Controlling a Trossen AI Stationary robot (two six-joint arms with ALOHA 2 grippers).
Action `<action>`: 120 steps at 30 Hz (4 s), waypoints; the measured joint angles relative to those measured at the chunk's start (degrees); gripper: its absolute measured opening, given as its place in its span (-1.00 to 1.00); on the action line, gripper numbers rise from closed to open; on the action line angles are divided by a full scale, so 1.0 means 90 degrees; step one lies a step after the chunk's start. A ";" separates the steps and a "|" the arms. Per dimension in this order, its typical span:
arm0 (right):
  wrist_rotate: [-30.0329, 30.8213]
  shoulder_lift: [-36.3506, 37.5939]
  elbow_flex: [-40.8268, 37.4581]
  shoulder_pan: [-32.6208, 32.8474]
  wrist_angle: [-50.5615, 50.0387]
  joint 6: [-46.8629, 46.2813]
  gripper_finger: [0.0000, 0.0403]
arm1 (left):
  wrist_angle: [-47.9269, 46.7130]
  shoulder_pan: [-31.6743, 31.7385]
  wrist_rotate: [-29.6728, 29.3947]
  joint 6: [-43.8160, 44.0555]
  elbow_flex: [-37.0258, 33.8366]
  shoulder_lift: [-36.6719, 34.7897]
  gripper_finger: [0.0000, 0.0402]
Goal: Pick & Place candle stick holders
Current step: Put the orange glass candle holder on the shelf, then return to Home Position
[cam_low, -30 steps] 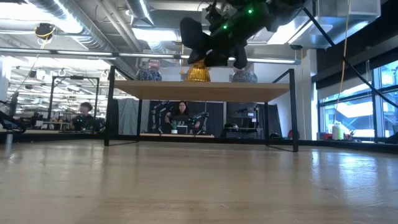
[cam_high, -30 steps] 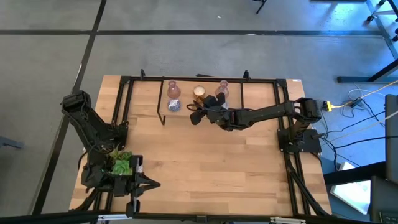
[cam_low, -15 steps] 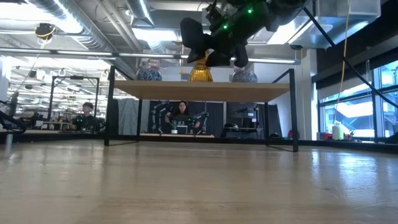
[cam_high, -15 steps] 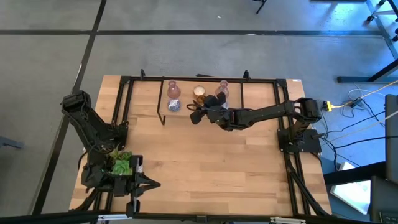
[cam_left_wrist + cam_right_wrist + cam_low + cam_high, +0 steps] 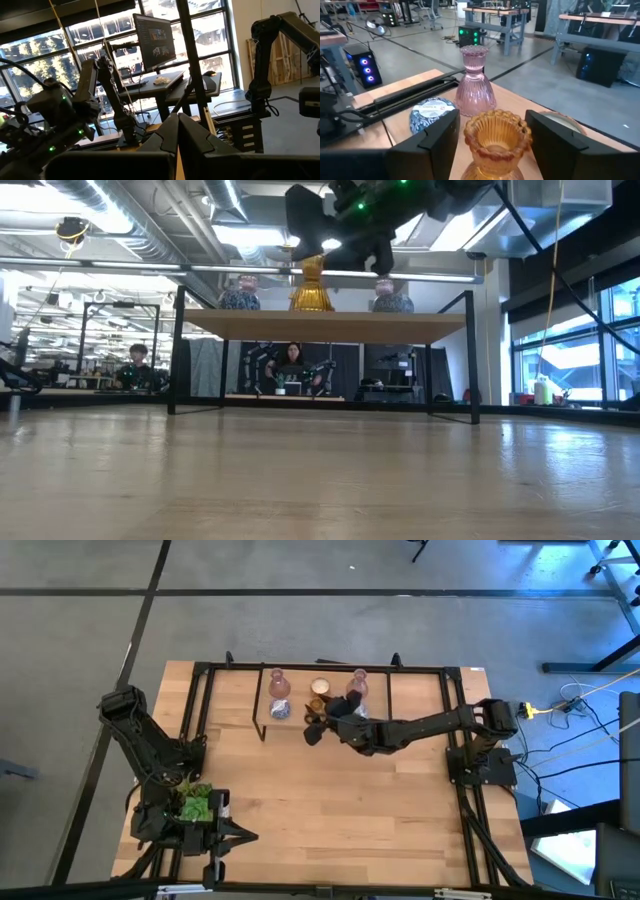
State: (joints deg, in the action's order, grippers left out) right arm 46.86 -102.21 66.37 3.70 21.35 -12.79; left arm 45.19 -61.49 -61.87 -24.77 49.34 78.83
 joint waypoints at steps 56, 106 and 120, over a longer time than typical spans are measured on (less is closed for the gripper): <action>0.0774 0.0002 0.0000 0.0268 -0.0344 -0.0412 0.60 | -0.0005 -0.0002 0.0052 0.0005 0.0000 0.0000 -0.99; 0.2051 0.0005 0.0000 0.0554 -0.0702 -0.0174 0.61 | -0.0012 -0.0001 0.0384 0.0015 0.0000 -0.0002 -0.99; 0.2078 0.0009 0.0000 0.0750 -0.0527 -0.0198 0.61 | -0.0015 -0.0002 0.0384 0.0011 0.0000 -0.0002 -0.99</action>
State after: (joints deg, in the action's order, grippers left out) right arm 65.55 -102.13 66.37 10.45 16.60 -14.57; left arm 45.06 -61.51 -58.41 -24.68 49.34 78.81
